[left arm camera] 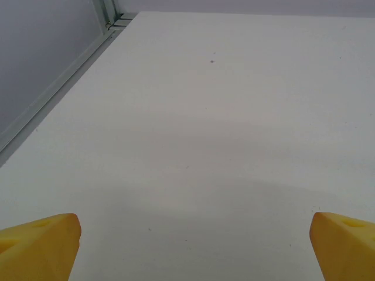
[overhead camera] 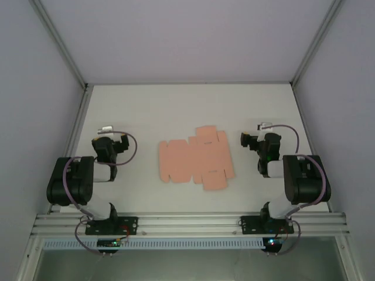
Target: Assemble paper box
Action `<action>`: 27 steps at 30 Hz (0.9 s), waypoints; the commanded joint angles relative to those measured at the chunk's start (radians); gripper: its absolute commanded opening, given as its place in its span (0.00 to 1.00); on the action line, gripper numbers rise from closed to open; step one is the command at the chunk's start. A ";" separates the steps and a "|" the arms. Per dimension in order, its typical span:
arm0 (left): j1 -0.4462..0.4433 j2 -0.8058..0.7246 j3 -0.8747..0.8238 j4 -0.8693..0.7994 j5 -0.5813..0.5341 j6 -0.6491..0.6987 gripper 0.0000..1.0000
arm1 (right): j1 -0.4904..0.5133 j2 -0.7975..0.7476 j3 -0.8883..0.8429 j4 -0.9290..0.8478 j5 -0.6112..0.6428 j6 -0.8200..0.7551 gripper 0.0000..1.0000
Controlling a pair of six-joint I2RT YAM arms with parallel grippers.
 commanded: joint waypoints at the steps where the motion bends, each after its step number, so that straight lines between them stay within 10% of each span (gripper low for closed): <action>1: -0.002 -0.007 0.019 0.038 0.014 0.009 0.99 | -0.003 0.001 0.012 -0.013 -0.007 -0.001 0.99; 27: -0.002 -0.012 0.020 0.031 0.012 0.009 0.99 | -0.006 0.001 0.009 -0.009 -0.013 0.003 0.99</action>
